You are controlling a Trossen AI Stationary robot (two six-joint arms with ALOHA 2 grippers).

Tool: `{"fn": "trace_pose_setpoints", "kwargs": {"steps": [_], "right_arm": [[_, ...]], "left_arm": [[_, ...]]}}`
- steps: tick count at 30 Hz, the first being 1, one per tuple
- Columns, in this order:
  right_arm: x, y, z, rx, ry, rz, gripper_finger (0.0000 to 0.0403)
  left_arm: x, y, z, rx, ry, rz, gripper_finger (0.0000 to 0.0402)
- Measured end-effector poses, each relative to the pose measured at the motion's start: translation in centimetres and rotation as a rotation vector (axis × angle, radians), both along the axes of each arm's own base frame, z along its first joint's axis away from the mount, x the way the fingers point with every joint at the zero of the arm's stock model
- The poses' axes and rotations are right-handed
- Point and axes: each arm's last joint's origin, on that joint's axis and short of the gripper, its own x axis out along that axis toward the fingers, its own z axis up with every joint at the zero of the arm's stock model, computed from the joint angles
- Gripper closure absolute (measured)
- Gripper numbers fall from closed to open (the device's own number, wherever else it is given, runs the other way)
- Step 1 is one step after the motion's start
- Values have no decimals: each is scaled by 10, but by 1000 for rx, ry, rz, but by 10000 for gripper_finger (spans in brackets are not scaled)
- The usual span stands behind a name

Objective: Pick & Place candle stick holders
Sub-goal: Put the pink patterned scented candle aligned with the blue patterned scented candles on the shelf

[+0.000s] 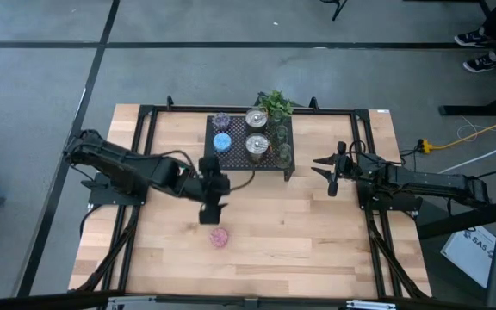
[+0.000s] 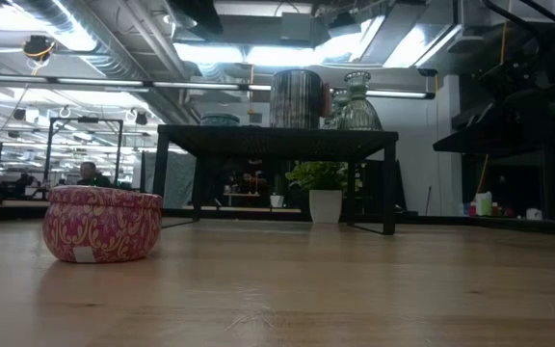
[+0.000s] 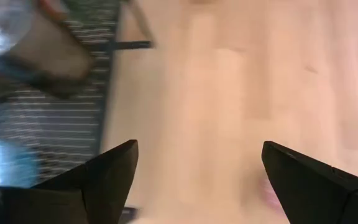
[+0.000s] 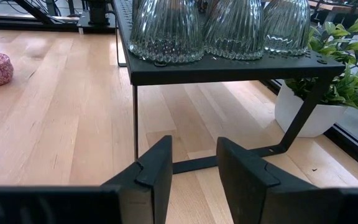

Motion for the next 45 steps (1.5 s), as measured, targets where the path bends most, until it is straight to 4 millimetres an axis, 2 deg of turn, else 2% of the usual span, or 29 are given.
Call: {"fn": "trace_pose_setpoints", "kwargs": {"steps": [14, 21, 25, 30, 36, 41, 45], "right_arm": [[0, 0, 0, 0, 0, 0, 275], [0, 0, 0, 0, 0, 0, 275], [0, 0, 0, 0, 0, 0, 274], [0, 0, 0, 0, 0, 0, 274], [0, 0, 0, 0, 0, 0, 274], [0, 0, 0, 0, 0, 0, 274], [0, 0, 0, 0, 0, 0, 274]], "left_arm": [[-22, -58, -1, -89, 27, -249, 61], [-19, -77, 1, -128, -59, -303, 61], [-16, -85, -6, -120, -43, -315, 61], [-3, -94, -29, -102, 37, -324, 61], [17, -102, -70, -20, 169, -359, 61], [30, -96, -106, 55, 333, -350, 61], [38, -90, -126, 13, 430, -347, 61]]}}
